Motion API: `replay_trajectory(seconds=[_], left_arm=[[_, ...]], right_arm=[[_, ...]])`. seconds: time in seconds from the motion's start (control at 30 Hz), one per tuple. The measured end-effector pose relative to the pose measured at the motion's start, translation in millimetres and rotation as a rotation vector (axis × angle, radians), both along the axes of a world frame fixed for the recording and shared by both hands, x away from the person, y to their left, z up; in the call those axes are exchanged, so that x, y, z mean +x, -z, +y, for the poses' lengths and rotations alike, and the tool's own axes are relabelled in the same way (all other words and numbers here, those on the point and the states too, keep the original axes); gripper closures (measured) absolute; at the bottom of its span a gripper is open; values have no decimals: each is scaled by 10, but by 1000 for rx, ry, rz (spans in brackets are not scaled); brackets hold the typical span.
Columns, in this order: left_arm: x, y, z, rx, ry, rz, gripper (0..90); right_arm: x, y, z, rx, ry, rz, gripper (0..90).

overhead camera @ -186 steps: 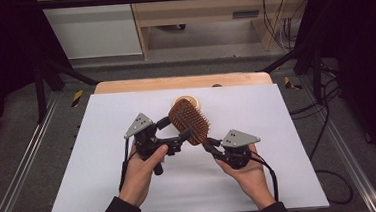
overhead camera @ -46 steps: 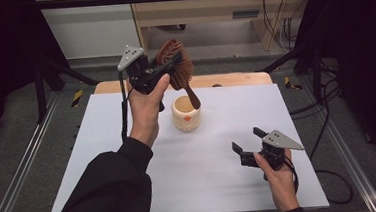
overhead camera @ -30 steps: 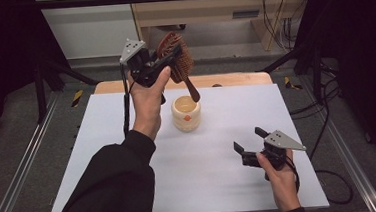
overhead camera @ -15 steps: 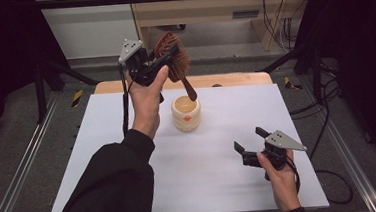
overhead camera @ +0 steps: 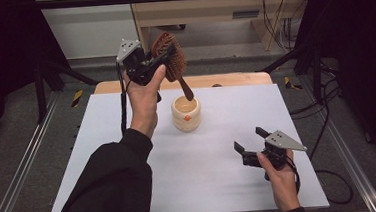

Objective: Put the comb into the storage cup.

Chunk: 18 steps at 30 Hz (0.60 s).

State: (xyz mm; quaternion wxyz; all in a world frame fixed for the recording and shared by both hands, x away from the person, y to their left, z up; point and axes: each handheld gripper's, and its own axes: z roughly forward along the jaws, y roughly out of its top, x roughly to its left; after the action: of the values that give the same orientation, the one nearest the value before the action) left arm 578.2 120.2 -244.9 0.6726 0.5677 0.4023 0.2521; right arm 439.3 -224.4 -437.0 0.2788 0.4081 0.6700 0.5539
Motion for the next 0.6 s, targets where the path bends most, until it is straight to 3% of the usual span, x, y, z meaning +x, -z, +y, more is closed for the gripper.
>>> replay_trajectory(seconds=[0.6], left_arm=[[57,42,36,21,-24,13,512]], right_arm=[[-9,-2,16,2,-10,-6,47]])
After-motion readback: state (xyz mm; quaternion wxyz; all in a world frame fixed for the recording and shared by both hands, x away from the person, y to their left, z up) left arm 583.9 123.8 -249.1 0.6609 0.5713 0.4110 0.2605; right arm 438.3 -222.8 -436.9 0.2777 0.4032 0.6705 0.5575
